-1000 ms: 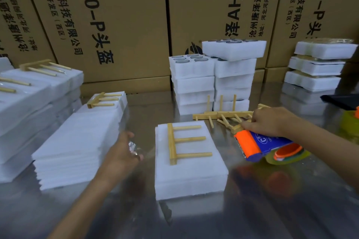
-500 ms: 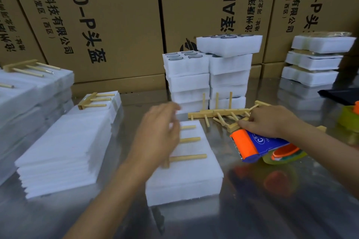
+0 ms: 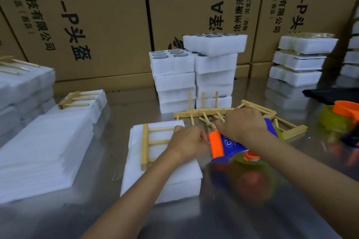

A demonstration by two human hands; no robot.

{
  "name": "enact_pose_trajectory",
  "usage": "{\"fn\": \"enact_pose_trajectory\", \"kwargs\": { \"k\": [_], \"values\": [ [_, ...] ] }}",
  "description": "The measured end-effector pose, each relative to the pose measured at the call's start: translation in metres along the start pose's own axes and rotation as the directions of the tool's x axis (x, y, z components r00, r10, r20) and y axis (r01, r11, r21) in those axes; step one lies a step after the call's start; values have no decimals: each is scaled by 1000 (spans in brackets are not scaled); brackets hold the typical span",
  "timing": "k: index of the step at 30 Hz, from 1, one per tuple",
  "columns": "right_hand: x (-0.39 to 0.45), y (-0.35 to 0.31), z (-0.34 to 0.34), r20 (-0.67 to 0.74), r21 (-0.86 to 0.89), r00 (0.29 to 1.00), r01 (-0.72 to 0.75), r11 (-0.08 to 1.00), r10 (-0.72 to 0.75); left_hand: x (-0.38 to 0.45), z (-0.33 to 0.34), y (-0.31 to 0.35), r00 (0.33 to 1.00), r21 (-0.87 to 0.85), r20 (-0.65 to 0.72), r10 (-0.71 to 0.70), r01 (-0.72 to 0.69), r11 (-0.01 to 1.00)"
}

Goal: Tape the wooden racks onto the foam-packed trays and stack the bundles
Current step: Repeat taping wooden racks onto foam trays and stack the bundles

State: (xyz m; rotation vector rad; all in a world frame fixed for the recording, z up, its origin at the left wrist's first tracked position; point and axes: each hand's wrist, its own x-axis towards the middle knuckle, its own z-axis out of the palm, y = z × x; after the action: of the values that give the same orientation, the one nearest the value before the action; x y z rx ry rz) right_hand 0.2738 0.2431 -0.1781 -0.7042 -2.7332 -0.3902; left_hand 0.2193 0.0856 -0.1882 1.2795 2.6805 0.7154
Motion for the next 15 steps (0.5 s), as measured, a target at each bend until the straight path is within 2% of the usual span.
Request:
{"fn": "enact_pose_trajectory", "kwargs": {
  "k": [4, 8, 10, 12, 15],
  "values": [
    [-14, -10, -2, -97, -76, 993, -73, 994, 65, -1, -1, -6, 999, -281, 19, -34, 38, 959],
    [-41, -8, -4, -111, -47, 975, -196, 979, 190, -1, -2, -9, 1000, -235, 2, 27, -26, 972],
    [-61, -5, 0, -107, -3, 956, -275, 962, 273, -1, -2, -10, 997, -130, 30, 68, -64, 989],
    [-80, -6, 2, -103, 23, 930, -351, 936, 352, -1, 0, -8, 991, 139, 84, 101, -112, 984],
    [-100, -12, 0, -95, 61, 905, -410, 910, 414, 1, 3, 1, 976, 456, 218, -26, -78, 886]
  ]
}}
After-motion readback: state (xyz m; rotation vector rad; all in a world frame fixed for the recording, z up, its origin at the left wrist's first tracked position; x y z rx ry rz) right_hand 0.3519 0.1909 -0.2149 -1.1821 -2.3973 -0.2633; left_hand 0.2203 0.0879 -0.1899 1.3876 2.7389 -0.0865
